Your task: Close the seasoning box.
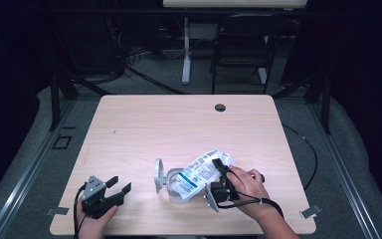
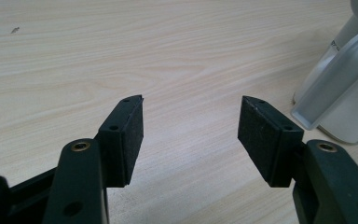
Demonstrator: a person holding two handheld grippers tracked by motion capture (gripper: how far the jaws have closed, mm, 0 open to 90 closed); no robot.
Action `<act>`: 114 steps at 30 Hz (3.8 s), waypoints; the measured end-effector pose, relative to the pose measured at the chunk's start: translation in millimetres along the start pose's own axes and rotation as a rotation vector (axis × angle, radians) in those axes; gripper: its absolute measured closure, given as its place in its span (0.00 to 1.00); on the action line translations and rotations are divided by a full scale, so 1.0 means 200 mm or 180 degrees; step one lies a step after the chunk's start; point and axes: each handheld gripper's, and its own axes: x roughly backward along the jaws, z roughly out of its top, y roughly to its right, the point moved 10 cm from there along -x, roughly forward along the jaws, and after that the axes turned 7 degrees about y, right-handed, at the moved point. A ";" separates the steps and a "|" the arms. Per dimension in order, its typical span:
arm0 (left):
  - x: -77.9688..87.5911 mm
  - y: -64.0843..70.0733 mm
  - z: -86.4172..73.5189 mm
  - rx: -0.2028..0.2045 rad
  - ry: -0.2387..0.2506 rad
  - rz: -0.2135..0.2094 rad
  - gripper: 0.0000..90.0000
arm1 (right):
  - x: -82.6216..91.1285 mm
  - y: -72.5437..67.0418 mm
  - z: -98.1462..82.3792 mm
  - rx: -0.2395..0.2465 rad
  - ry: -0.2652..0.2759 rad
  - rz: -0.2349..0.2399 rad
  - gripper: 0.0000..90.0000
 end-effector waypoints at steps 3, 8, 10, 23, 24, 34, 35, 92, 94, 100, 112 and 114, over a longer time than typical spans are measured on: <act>0.00 0.00 0.00 -0.0006 0.0020 0.0014 0.45 | 0.00 0.00 0.01 -0.0123 0.0051 0.0017 0.98; 0.00 -0.01 0.00 0.0000 0.0020 0.0024 0.45 | 0.00 0.01 0.01 -0.0551 0.0136 0.0014 0.98; 0.00 -0.01 0.00 0.0012 0.0021 0.0020 0.45 | 0.01 0.02 -0.01 -0.0733 0.0121 0.0008 0.98; 0.01 -0.02 -0.01 0.0007 -0.0010 0.0033 0.45 | 0.03 -0.01 -0.07 -0.2194 0.0204 0.0128 0.98; 0.01 -0.01 -0.01 0.0007 -0.0011 0.0031 0.45 | 0.03 -0.01 -0.07 -0.2275 0.0225 0.0129 0.98; 0.00 -0.01 -0.01 0.0005 -0.0014 0.0027 0.45 | 0.03 -0.05 -0.13 -0.3124 0.0261 0.0196 0.98; 0.00 -0.01 -0.01 0.0008 -0.0011 0.0029 0.45 | 0.03 -0.05 -0.13 -0.3220 0.0256 0.0209 0.98; 0.00 0.01 0.00 -0.0030 -0.0012 0.0013 0.45 | 0.06 -0.27 -0.30 -0.4226 -0.0319 0.0286 0.68; 0.00 0.02 0.00 -0.0036 0.0002 0.0004 0.45 | 0.07 -0.26 -0.30 -0.4234 -0.0303 0.0259 0.66; 0.00 0.04 0.01 -0.0026 -0.0003 -0.0033 0.46 | 0.09 -0.26 -0.29 -0.4258 -0.0230 0.0241 0.59; -0.02 0.16 0.10 0.0030 -0.0072 -0.0282 0.66 | 0.17 -0.30 -0.29 -0.4240 -0.0190 0.0206 0.54; -0.02 0.19 0.13 -0.0026 -0.0091 -0.0327 0.71 | 0.18 -0.30 -0.29 -0.4226 -0.0171 0.0196 0.54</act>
